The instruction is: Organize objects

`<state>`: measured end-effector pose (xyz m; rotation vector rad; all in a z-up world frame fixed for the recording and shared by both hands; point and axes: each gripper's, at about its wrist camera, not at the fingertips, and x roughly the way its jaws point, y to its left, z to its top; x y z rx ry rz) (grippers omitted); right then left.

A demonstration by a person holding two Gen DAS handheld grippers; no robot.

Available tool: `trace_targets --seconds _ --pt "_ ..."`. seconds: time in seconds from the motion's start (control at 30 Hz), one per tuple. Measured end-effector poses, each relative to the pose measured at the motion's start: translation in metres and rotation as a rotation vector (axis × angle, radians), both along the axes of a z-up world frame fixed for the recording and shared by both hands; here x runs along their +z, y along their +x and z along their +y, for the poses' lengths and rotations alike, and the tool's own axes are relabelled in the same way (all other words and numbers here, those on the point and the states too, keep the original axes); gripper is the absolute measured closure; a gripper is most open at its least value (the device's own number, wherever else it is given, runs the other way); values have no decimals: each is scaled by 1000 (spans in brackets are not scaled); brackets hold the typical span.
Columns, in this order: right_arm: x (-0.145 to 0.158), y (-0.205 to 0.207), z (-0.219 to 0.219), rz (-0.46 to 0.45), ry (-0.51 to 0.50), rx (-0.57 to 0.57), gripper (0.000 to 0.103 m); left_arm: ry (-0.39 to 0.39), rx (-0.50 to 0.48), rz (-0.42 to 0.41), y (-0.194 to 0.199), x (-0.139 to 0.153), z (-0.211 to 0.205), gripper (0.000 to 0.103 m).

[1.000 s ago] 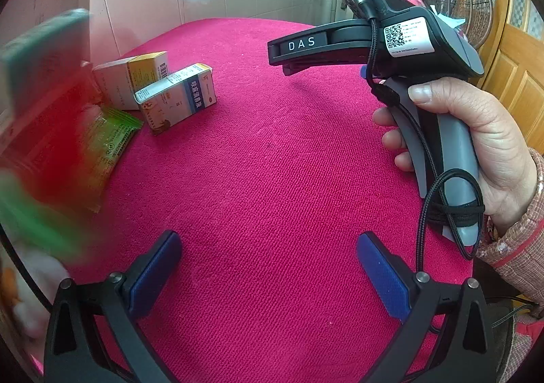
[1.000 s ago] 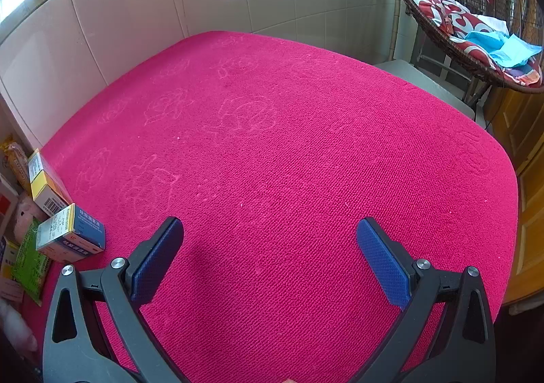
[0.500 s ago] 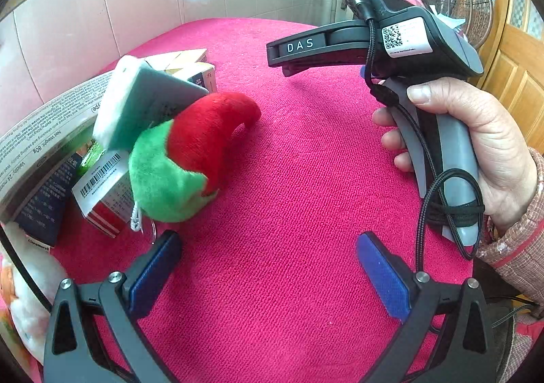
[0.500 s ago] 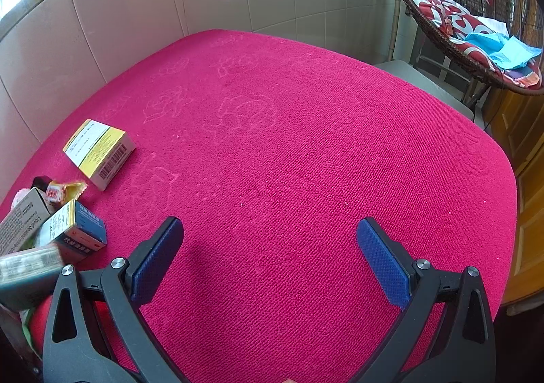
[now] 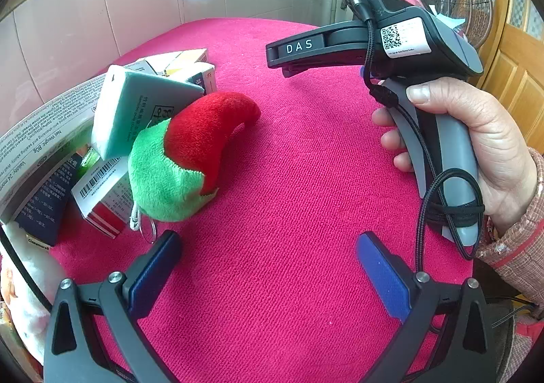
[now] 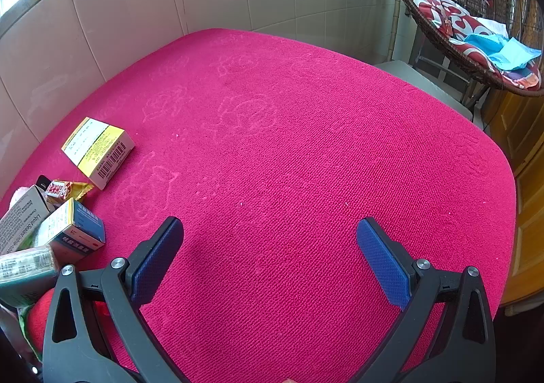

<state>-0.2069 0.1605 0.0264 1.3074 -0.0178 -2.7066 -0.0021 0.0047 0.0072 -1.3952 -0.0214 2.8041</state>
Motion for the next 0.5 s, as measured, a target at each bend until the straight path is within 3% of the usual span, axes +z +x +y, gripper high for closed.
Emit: trace_targets --seconds 0.5 --pt "0 1 -1 1 0 0 0 -1 0 0 1 2 2 0"
